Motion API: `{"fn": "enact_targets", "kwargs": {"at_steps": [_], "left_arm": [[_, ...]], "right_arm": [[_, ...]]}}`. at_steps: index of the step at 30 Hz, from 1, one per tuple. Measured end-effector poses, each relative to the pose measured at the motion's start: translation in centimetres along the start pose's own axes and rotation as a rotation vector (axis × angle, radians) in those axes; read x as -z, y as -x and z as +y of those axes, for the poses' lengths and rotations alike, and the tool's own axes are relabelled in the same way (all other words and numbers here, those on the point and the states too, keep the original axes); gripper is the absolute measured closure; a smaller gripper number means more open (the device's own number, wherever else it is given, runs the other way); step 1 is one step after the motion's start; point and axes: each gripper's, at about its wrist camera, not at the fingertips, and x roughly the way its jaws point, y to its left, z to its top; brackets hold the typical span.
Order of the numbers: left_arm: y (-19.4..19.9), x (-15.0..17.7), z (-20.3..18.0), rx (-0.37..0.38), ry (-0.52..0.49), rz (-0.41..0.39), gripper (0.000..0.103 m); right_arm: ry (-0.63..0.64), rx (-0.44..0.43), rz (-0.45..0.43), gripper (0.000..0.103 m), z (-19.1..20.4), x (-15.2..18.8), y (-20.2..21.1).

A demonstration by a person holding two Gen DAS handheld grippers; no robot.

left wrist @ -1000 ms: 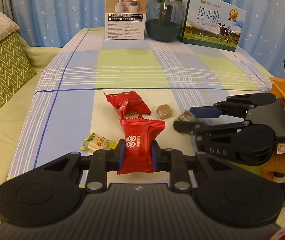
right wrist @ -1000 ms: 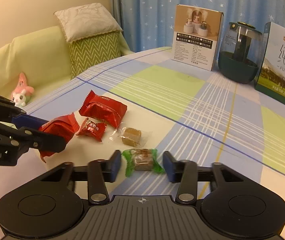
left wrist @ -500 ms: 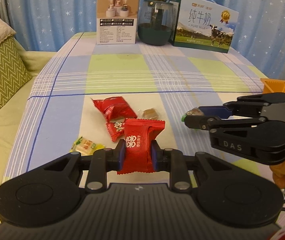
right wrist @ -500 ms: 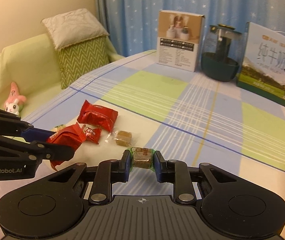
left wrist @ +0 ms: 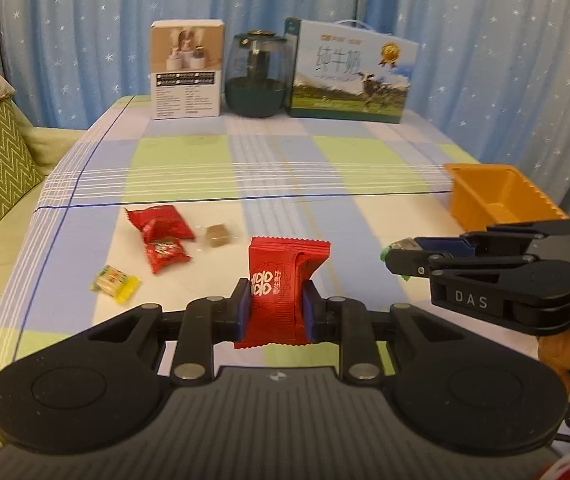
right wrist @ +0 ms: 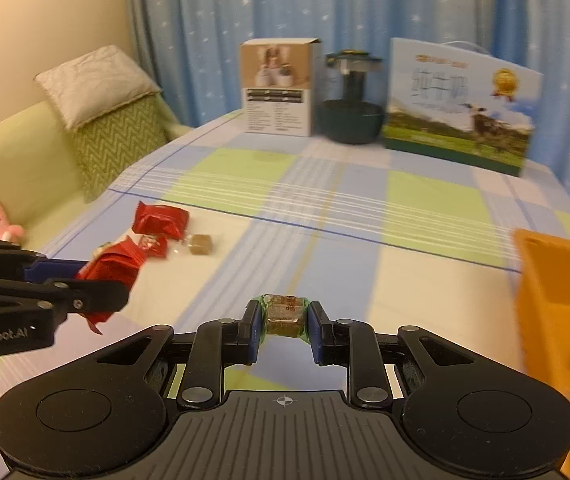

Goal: Organize snacks
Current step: 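Carry the red packet and caramel over the orange tray with both tools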

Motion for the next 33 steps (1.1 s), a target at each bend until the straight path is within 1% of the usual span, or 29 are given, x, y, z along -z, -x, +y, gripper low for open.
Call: {"fn": "enact_targets", "kwargs": {"at_steps": [5,9,18,24,26,33], "left_arm": [[1.8,0.5,-2.7,0.030,0.013,-0.017,0.080],[3.2,0.7,-5.2,0.067,0.025,-0.027,0.080],[4.7,0.4,-12.5,0.166,-0.049,-0.041,0.080],[5.0,-0.4,-16.9,0.228,-0.100,-0.051,0.080],[5.0,-0.5,-18.1,0.244,-0.114,-0.050,0.080],[4.1,-1.4,-21.7,0.287,-0.149,-0.038,0.080]], "right_arm": [[-0.042,0.049,-0.024,0.078,-1.4,2.1,4.4],[-0.100,0.099,-0.054,0.078,-2.8,3.6,8.1],[-0.244,0.215,-0.091,0.078,-6.8,6.5,15.3],[-0.320,0.282,-0.116,0.078,-9.6,7.5,19.4],[-0.346,0.291,-0.127,0.078,-10.4,7.7,20.5],[-0.384,0.320,-0.151,0.078,-13.2,7.3,22.6]]}}
